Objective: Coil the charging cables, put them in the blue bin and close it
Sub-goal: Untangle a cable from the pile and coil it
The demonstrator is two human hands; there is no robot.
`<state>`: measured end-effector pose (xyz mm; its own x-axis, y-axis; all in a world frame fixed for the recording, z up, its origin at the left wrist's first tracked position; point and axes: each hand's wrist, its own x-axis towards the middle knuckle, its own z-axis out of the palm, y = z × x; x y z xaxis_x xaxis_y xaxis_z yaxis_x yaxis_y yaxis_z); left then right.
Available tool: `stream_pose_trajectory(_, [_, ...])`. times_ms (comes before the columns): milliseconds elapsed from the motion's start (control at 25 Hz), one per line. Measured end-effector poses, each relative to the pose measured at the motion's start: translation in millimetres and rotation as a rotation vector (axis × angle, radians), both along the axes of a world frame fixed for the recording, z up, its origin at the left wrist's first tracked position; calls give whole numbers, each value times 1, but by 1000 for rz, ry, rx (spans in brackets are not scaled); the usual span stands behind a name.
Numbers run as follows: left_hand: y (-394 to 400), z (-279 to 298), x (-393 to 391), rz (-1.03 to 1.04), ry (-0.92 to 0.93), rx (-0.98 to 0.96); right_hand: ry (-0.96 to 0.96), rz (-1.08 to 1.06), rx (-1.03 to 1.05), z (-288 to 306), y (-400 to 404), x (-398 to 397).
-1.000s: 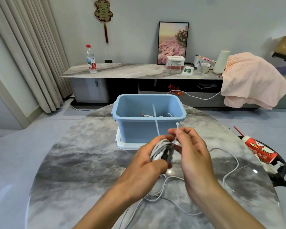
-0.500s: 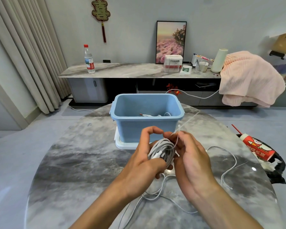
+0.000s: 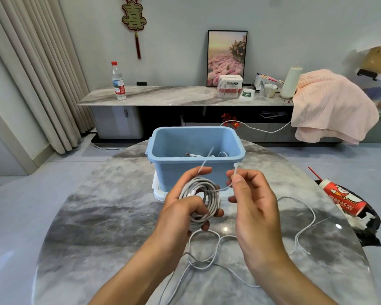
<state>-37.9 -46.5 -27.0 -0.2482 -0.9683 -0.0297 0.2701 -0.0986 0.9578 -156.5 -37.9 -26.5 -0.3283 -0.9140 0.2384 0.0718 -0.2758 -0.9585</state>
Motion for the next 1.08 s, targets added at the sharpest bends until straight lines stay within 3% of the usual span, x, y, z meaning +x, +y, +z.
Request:
stream_pose_trajectory(200, [-2,4,2,16,44,16,-196,230,-55,10,8,3])
stream_pose_trajectory(600, [-1,9,6,28,84,44,-172,343,-31,8,16,7])
stream_pose_trajectory(880, [-1,5,5,94,-107,-170,-356,387,-14,23,13,-2])
stream_pose_trajectory(1080, [0,3,7,119,-194,-274,-375,371,-7,24,11,-6])
